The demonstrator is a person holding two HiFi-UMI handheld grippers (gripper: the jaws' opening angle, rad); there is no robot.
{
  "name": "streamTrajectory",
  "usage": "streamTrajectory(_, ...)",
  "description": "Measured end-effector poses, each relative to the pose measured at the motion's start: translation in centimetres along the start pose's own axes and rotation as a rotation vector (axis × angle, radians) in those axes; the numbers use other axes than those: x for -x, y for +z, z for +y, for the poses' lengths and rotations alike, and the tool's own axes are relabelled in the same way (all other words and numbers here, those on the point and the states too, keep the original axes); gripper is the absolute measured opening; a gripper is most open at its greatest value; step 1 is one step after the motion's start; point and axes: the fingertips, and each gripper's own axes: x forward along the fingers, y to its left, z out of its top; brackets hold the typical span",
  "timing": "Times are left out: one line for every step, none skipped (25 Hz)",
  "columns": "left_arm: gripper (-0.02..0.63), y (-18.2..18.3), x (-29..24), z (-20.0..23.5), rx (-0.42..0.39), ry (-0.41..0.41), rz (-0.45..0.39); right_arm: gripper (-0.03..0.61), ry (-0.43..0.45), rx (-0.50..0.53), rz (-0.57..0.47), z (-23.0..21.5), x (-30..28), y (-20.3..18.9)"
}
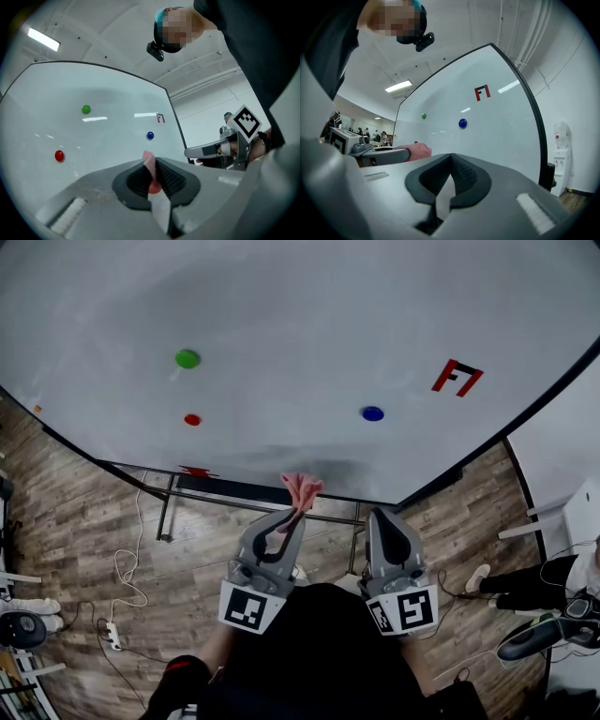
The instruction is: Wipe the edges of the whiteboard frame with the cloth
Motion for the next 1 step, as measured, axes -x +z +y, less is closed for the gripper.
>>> streamTrajectory(0.017,0.0,0.0,-0.08,-0.003,-0.002,0.0,0.0,0.0,-0.002,0.002,-0.07,0.01,-0.13)
